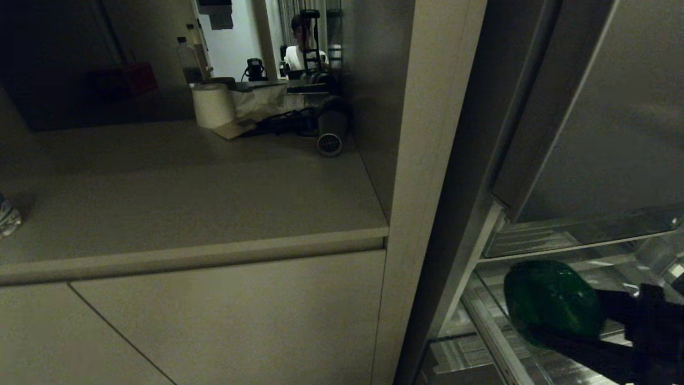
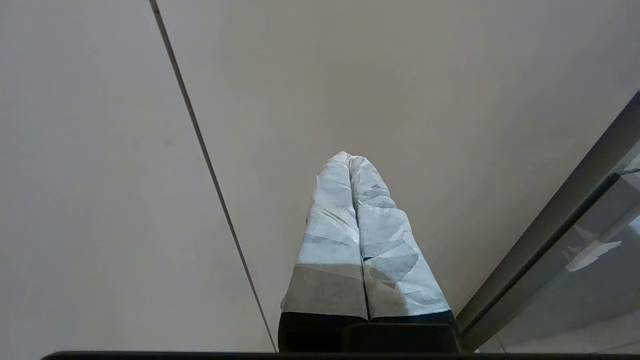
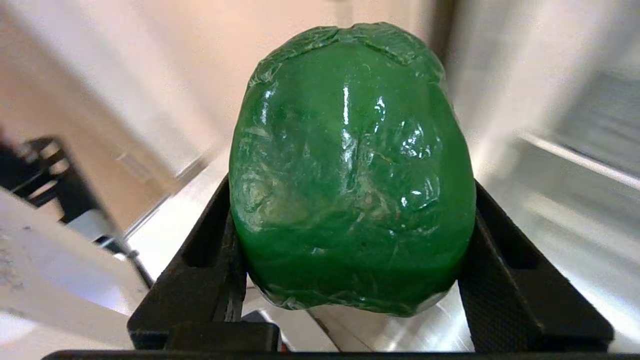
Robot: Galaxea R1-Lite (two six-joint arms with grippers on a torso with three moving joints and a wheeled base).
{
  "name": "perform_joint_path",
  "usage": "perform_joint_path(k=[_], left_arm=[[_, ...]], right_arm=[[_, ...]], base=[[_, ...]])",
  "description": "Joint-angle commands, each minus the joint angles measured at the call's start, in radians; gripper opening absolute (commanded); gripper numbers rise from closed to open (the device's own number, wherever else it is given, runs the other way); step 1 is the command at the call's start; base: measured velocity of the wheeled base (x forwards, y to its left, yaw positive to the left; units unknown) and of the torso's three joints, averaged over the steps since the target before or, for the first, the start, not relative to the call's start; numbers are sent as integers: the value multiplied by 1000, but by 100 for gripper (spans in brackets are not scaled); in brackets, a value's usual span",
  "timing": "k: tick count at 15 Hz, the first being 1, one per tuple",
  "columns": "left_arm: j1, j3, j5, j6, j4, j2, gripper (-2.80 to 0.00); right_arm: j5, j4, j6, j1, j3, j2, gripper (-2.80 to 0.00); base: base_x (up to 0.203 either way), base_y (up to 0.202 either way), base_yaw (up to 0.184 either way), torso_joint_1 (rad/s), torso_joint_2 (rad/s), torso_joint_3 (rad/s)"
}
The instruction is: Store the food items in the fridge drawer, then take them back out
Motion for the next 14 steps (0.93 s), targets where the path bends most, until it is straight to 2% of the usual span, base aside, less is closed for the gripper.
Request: perform_joint_path(k=[1, 6, 10, 14], left_arm=[[0, 0, 0, 0, 0, 2, -280], [0, 0, 0, 0, 0, 2, -280], [0, 0, 0, 0, 0, 2, -280], [0, 0, 1, 0, 0, 2, -280]], right_arm=[[-26, -62, -3, 111, -5, 140, -280], [-147, -93, -4, 304, -28, 172, -280], [-178, -93, -2, 362, -86, 212, -280], [-255, -94, 3, 448, -195, 337, -280]], base=[[0, 0, 0, 0, 0, 0], [0, 0, 0, 0, 0, 0], [0, 0, 0, 0, 0, 0], [0, 0, 0, 0, 0, 0]])
